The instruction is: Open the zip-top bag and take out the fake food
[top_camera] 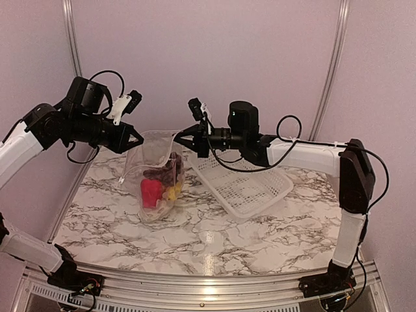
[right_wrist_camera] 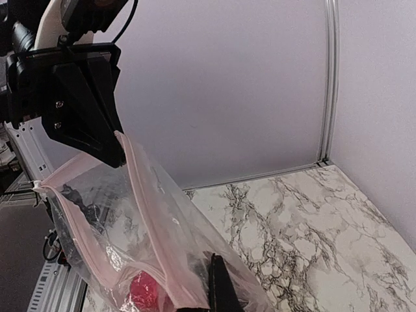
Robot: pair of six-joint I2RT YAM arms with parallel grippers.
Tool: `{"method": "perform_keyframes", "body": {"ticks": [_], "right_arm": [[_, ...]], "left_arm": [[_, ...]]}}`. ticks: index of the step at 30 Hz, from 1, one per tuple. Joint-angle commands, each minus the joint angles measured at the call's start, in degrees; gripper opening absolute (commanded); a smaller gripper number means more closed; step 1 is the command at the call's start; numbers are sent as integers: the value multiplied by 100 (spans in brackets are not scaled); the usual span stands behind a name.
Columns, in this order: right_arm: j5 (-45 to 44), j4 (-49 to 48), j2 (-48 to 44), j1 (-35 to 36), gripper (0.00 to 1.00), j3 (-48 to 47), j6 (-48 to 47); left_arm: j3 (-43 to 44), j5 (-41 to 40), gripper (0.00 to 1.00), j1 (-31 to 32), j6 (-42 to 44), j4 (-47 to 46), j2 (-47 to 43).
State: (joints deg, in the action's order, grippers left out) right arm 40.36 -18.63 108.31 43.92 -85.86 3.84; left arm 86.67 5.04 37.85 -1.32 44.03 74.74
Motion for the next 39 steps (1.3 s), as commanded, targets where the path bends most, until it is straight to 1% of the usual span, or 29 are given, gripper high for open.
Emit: {"method": "perform_keyframes", "body": {"ticks": [1, 4, 7, 9, 11, 14, 15, 17, 20, 22, 24, 26, 31, 33, 34, 36, 39], "right_arm": [[102, -428, 518, 172, 0, -808, 455], [144, -603, 954, 305, 0, -1313, 731], [297, -921, 1504, 432, 0, -2014, 1268], [384, -1156, 1864, 471, 0, -2312, 1587], [392, -1400, 2043, 453, 0, -2358, 1852], [429, -1485, 2204, 415, 1, -2324, 2010], [437, -1500, 2225, 414, 2, -2284, 2041], [399, -1392, 2205, 390, 9, -2192, 2045], [324, -981, 2019, 305, 29, -2047, 1916], [260, -507, 1820, 214, 45, -1968, 1742], [193, -52, 1593, 91, 53, -1859, 1612], [27, 321, 1308, -58, 55, -1636, 1547], [-464, 1146, 587, -480, 59, -982, 1374], [-758, 1593, 364, -615, 59, -916, 1330], [-945, 2033, 283, -672, 59, -929, 1313], [-1192, 2533, 119, -793, 59, -907, 1334], [-1311, 2898, -209, -956, 59, -692, 1586]], "left_arm": [[-159, -172, 0, -93, -1087, -79, -519], [-173, -354, 0, -101, -1383, 27, -786], [-128, -431, 0, -95, -1594, 161, -1050], [-99, -425, 0, -93, -1665, 324, -1115], [-187, -353, 0, -85, -1750, 433, -1136], [-491, -167, 0, -27, -1932, 280, -1085], [-611, -140, 0, 10, -1995, 175, -1039], [-865, -79, 0, 58, -2142, -125, -928], [-1244, 114, 0, 91, -2376, -908, -759], [-1439, 140, 0, 100, -2535, -1391, -666], [-1567, 156, 0, 100, -2735, -1805, -574], [-1630, 175, 0, 96, -2864, -2085, -448], [-1631, 78, 0, 108, -3106, -2405, -72], [-1702, -90, 0, 117, -3242, -2579, -23], [-1754, -170, 0, 118, -3316, -2675, -13], [-1881, -322, 0, 118, -3495, -2925, -14], [-2028, -469, 0, 126, -3745, -3241, 33]]}}
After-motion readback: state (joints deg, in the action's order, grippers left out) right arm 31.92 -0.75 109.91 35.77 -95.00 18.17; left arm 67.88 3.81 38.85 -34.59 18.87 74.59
